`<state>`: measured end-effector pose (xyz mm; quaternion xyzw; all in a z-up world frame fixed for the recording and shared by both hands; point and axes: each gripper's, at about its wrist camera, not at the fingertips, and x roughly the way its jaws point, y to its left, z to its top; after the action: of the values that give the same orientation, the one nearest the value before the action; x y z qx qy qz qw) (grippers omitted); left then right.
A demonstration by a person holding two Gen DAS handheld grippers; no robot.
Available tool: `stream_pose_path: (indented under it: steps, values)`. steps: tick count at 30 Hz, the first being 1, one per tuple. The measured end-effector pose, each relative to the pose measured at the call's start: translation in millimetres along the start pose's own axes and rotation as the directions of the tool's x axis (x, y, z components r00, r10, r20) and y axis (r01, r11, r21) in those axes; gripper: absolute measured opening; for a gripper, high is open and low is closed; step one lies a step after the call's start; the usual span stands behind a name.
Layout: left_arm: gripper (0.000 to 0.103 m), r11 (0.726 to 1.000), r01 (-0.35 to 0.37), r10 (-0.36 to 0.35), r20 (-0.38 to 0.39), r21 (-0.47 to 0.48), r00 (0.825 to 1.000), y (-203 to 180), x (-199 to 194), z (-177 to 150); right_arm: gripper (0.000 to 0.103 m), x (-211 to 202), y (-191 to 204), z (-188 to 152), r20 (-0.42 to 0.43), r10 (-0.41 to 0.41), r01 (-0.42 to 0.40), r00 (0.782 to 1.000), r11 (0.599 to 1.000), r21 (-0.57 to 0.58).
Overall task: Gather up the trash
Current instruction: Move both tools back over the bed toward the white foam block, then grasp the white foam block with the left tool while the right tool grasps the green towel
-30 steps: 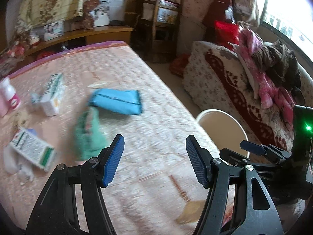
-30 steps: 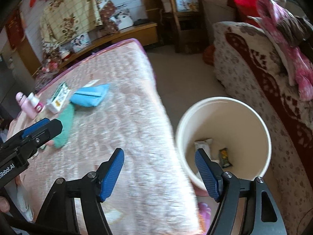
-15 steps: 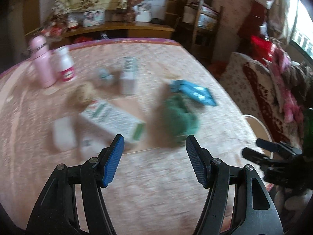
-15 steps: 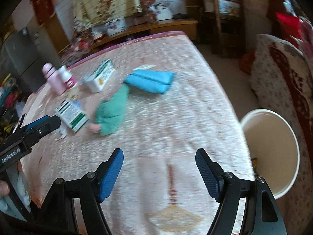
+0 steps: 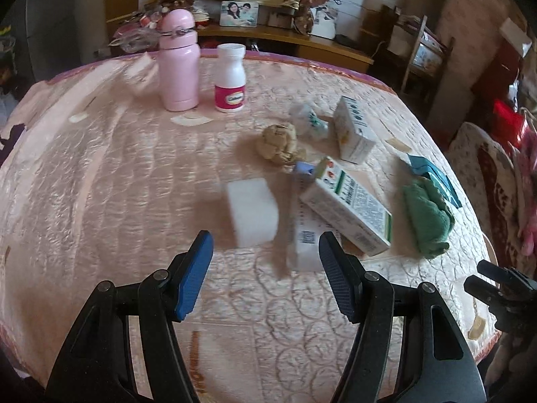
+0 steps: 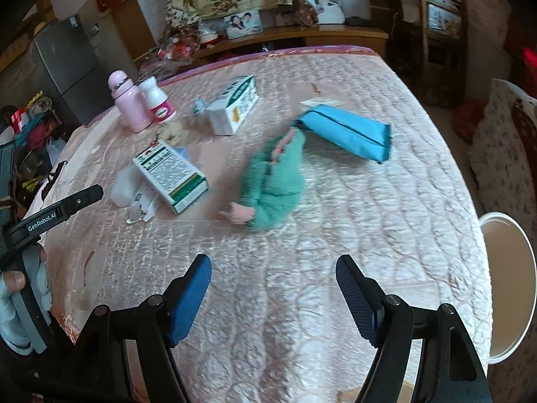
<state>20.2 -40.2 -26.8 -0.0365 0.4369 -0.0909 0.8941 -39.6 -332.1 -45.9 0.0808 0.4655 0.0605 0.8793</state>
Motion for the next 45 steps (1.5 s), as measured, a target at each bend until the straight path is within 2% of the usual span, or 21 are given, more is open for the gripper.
stream_pose_path:
  steps: [12,23,34,45]
  values:
    - [0.064,1.0,0.012,-0.012,0.009,-0.008,1.0,9,-5,-2,0.075,7,27,8,0.004,0.023,-0.023,1.0,0.999,-0.038]
    - [0.064,0.999,0.036,-0.036,-0.009,-0.038,0.999,20,0,-1,0.075,9,19,10,-0.001,0.014,-0.014,1.0,1.0,-0.01]
    - [0.064,0.993,0.072,-0.078,-0.067,-0.092,0.995,26,34,12,0.078,12,3,13,-0.002,0.01,-0.01,1.0,0.999,0.038]
    - [0.064,0.998,0.048,-0.053,-0.1,-0.049,0.994,16,71,26,0.079,36,-10,41,0.003,0.021,-0.021,1.0,0.993,0.118]
